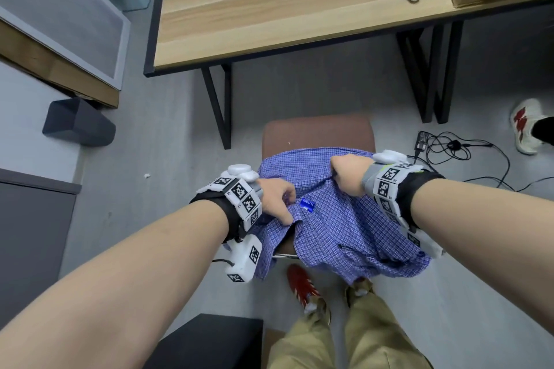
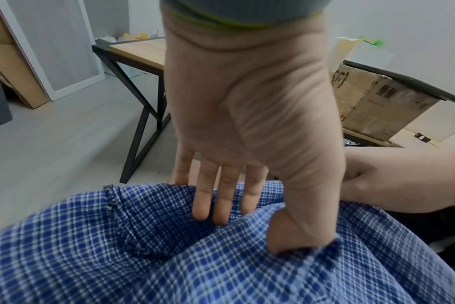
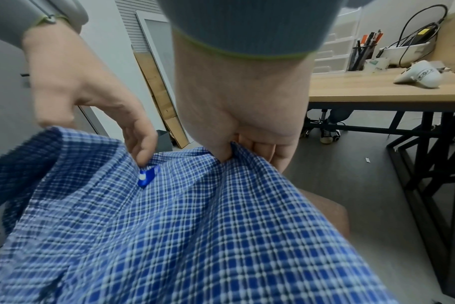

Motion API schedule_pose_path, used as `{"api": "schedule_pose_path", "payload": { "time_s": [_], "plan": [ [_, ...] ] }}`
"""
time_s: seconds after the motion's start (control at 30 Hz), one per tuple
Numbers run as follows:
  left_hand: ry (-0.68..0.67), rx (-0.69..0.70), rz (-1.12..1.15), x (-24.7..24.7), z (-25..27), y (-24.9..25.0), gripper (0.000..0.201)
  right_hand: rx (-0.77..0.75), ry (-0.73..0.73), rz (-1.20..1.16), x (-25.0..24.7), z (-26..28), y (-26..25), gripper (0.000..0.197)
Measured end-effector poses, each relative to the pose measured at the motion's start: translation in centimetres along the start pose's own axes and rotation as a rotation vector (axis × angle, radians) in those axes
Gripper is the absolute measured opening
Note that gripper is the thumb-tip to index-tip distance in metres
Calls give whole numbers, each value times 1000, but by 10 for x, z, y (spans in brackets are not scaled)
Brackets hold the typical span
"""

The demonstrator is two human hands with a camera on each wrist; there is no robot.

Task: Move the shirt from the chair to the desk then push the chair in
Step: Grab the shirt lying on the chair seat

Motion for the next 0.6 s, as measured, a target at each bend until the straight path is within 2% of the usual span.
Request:
{"api": "schedule_pose_path", "payload": {
  "time_s": [0.07,0.27,0.37,0.5,0.6],
  "plan": [
    [-31,-15,-15,-1,2,2,55,-8,6,-2,2,-2,0,20],
    [-102,-39,97,0,5,9,48,-55,62,-62,4,-5,1,34],
    [-101,-39,105,1,4,9,49,-93,107,-82,1,-5,-1,33],
    [-108,-42,148,1,0,10,57,-147,42,-160,1,-4,-10,17],
    [-105,-51,51,2,-3,10,46,-156,-146,-258,10,-4,-16,18]
  ]
}}
Point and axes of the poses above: each hand's wrist, its own z-axis away from the middle knuckle, its own x-axis out of the palm, y = z × x, the point moved 3 cm from there along -z, towards the middle knuckle, and after that the axes turned 4 degrees about -y, right-handed, at the moved point
